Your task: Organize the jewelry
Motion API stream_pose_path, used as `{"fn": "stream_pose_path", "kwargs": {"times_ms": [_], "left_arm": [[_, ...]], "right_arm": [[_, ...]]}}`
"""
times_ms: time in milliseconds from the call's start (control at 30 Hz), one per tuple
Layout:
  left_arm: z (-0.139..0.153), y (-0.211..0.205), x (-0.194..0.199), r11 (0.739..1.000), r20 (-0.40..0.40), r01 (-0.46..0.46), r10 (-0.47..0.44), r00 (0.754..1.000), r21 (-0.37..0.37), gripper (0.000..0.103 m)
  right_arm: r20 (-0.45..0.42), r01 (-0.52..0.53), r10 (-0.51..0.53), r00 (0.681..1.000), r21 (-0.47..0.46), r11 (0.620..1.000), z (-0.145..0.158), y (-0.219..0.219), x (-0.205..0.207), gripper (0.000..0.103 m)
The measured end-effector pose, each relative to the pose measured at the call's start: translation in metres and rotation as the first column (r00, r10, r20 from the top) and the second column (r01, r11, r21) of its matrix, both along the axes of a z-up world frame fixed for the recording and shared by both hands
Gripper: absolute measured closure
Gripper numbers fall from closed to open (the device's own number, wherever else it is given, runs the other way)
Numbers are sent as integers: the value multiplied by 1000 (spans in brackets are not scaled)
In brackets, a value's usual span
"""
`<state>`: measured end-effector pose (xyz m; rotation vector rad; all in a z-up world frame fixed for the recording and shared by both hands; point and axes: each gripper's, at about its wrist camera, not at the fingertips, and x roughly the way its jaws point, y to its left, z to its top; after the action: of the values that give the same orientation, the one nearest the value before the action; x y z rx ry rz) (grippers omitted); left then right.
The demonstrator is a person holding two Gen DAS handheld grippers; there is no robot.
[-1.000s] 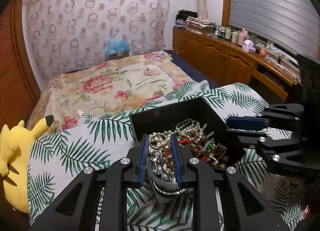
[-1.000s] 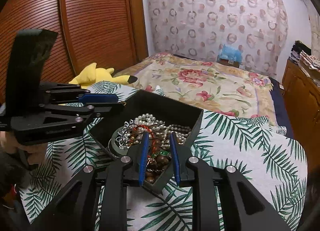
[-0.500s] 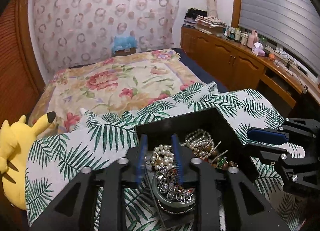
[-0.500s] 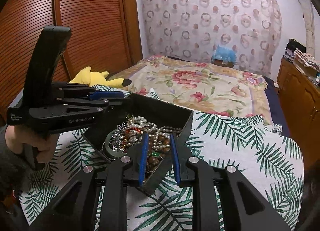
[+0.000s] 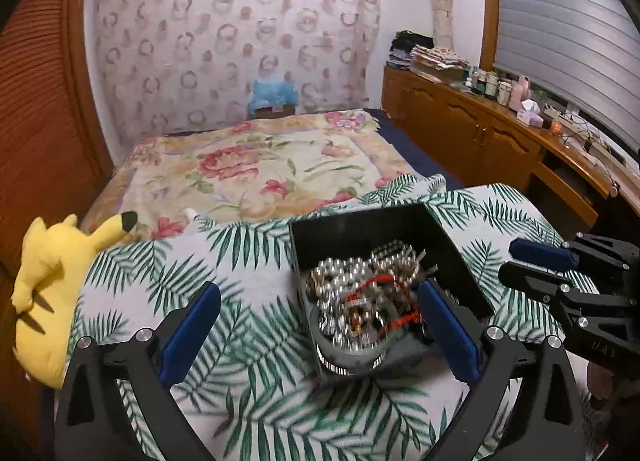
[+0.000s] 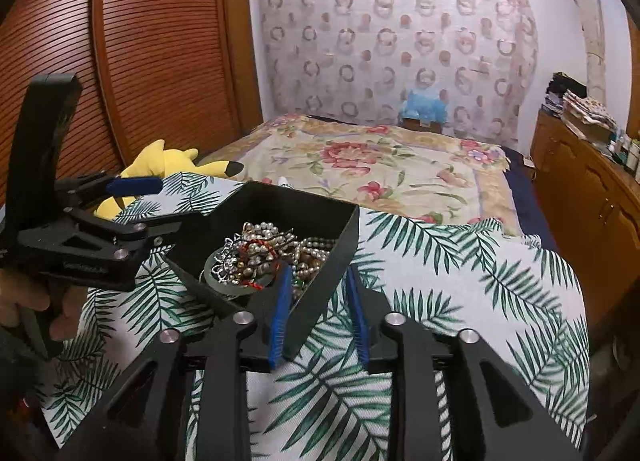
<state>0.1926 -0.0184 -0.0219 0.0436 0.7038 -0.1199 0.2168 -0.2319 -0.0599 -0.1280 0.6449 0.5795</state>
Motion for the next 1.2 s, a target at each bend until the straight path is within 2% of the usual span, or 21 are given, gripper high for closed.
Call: {"fn": "stream_pose_path", "kwargs": {"times_ms": [67, 200, 400, 567, 700, 967, 1200], "left_arm": [[1, 0, -9, 1000, 0, -6, 6, 1000, 4, 8], [-1, 0, -27, 1000, 0, -22, 22, 1000, 2, 8], [0, -1, -53, 1000, 5, -27, 27, 1000, 0, 8], [12, 1, -76, 999, 40, -49, 50, 998, -8, 8], [24, 2, -97, 998, 74, -65, 65, 995, 0, 8], [39, 8, -132, 996, 107, -87, 89, 990, -16, 8], [47, 10, -147, 996, 133, -90, 93, 987, -27, 8]], "right_arm": [[5, 13, -13, 1000, 2, 1000, 0, -2, -8, 62], [8, 47, -47, 999, 16, 999, -1, -5, -20, 35], [13, 98, -99, 995, 27, 995, -1, -10, -40, 15], [42, 128, -131, 991, 51, 990, 10, -16, -62, 13], [92, 152, -158, 983, 61, 986, 24, -20, -83, 3], [155, 183, -200, 967, 118, 976, 49, -28, -115, 3], [180, 182, -204, 962, 128, 975, 60, -29, -132, 3]]}}
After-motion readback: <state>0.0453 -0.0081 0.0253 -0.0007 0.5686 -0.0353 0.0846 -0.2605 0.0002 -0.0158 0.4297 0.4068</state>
